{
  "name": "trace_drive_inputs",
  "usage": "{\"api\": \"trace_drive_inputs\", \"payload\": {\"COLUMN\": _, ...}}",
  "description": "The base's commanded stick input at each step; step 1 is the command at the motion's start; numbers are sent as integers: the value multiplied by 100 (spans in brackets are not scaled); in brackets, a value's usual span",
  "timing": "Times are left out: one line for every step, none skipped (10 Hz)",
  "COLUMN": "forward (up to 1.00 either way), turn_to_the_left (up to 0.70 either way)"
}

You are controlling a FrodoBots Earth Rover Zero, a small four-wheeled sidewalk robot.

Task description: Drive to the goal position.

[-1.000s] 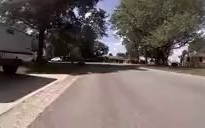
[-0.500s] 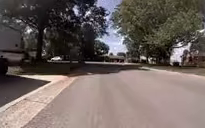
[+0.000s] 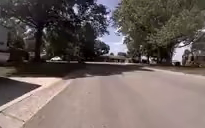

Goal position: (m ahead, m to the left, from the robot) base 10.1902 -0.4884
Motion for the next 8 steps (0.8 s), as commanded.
{"api": "trace_drive_inputs", "payload": {"forward": 100, "turn_to_the_left": 0}}
{"api": "trace_drive_inputs", "payload": {"forward": 100, "turn_to_the_left": 0}}
{"api": "trace_drive_inputs", "payload": {"forward": 100, "turn_to_the_left": 0}}
{"api": "trace_drive_inputs", "payload": {"forward": 100, "turn_to_the_left": 0}}
{"api": "trace_drive_inputs", "payload": {"forward": 100, "turn_to_the_left": 0}}
{"api": "trace_drive_inputs", "payload": {"forward": 100, "turn_to_the_left": 0}}
{"api": "trace_drive_inputs", "payload": {"forward": 100, "turn_to_the_left": 0}}
{"api": "trace_drive_inputs", "payload": {"forward": 100, "turn_to_the_left": 0}}
